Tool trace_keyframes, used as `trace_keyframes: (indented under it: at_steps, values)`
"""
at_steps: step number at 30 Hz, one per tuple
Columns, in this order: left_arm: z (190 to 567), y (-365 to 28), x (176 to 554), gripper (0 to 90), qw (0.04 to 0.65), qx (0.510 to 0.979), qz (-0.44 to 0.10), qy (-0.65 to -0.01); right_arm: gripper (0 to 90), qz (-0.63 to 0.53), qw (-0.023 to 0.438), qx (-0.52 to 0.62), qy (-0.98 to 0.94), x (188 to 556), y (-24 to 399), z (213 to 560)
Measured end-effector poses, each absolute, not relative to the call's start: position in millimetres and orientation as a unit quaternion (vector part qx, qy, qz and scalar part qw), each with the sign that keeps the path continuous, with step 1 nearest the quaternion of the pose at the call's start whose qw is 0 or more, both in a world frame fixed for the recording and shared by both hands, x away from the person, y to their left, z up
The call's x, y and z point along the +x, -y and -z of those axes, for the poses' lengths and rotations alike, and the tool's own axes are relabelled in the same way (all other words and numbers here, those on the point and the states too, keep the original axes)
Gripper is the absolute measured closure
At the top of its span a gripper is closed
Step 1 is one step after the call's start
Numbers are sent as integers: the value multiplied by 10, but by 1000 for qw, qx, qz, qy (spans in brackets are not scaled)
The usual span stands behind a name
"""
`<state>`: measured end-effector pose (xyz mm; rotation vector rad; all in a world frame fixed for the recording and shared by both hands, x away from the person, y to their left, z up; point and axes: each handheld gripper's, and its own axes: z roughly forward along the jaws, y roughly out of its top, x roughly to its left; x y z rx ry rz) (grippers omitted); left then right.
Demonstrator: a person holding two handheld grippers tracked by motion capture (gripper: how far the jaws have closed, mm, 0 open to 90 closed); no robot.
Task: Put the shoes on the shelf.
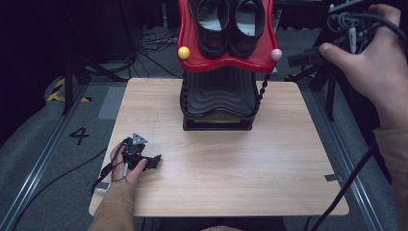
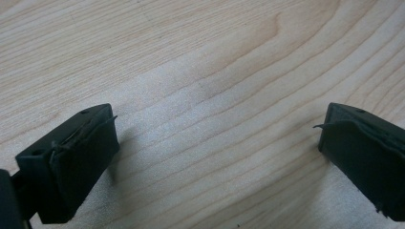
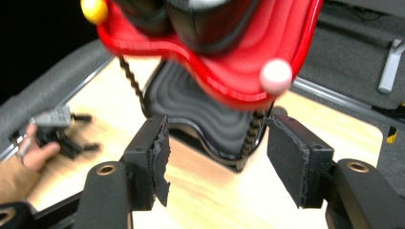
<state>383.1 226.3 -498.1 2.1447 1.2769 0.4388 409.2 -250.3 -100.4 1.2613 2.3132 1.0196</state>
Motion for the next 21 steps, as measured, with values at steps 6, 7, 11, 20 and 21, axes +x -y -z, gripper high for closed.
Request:
trace_keyframes:
  at_steps: [6, 7, 11, 20, 21]
  values:
    - [4989, -2261, 3830, 1, 301, 806, -168, -481, 395, -345, 139, 437, -819, 4052, 2673, 1348]
    - [4989, -2261, 3829, 2, 302, 806, -168, -481, 395, -347, 135, 435, -820, 4058, 2721, 1430]
    - [4989, -2265, 3819, 3, 302, 805, -168, -482, 391, -350, 128, 432, -822, 4078, 2878, 1712]
    - [4991, -2276, 3797, 5, 304, 804, -166, -483, 382, -333, 118, 422, -835, 4038, 3040, 2295]
    - [4991, -2277, 3792, 4, 304, 804, -166, -484, 382, -330, 113, 417, -839, 4029, 3049, 2393]
